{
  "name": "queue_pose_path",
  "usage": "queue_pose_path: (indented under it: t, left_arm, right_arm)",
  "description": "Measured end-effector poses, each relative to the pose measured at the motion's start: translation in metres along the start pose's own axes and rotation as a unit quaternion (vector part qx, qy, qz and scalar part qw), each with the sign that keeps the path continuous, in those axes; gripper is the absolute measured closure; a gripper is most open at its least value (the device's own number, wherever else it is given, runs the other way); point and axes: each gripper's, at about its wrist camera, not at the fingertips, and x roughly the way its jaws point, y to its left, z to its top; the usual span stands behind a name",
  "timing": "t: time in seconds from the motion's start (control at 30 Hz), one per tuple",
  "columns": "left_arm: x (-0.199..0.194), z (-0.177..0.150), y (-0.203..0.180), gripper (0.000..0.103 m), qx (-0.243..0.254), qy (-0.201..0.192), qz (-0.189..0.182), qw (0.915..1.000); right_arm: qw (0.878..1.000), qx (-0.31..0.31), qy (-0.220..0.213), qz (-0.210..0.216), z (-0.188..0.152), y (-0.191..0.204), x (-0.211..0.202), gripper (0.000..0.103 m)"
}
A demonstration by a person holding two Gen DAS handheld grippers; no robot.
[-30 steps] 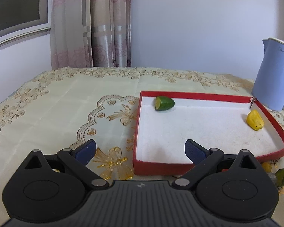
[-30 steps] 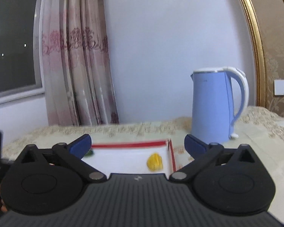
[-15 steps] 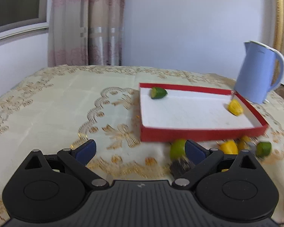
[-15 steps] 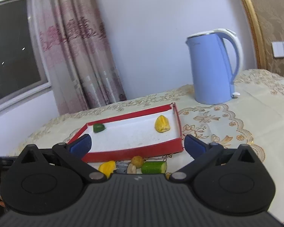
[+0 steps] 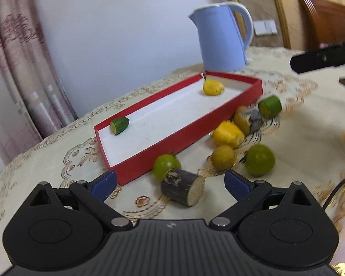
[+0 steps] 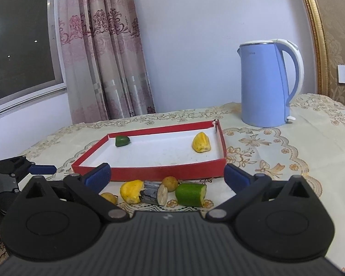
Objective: Organize fruits
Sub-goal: 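Lift both open grippers away from the tray toward the remaining fruit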
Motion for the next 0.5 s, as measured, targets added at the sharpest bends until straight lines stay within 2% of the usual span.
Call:
queue_pose_path:
  t: [0.27, 0.4, 0.5]
  left_arm:
    - [0.016, 0.0, 0.02, 0.002, 0.012, 0.023, -0.111, 0.9935]
    - [0.027, 0.001, 0.027, 0.003, -0.003, 0.045, -0.128, 0.9908]
    - [0.028, 0.002, 0.032, 0.009, -0.012, 0.052, -0.137, 0.9891]
  right_arm:
    - [1.0, -0.017, -0.002, -0.009, -0.002, 0.005, 0.003, 0.0]
    - [1.0, -0.021, -0.002, -0.015, -0.002, 0.006, 0.004, 0.0]
    - [0.999, -0.026, -0.003, -0.018, -0.003, 0.007, 0.006, 0.0]
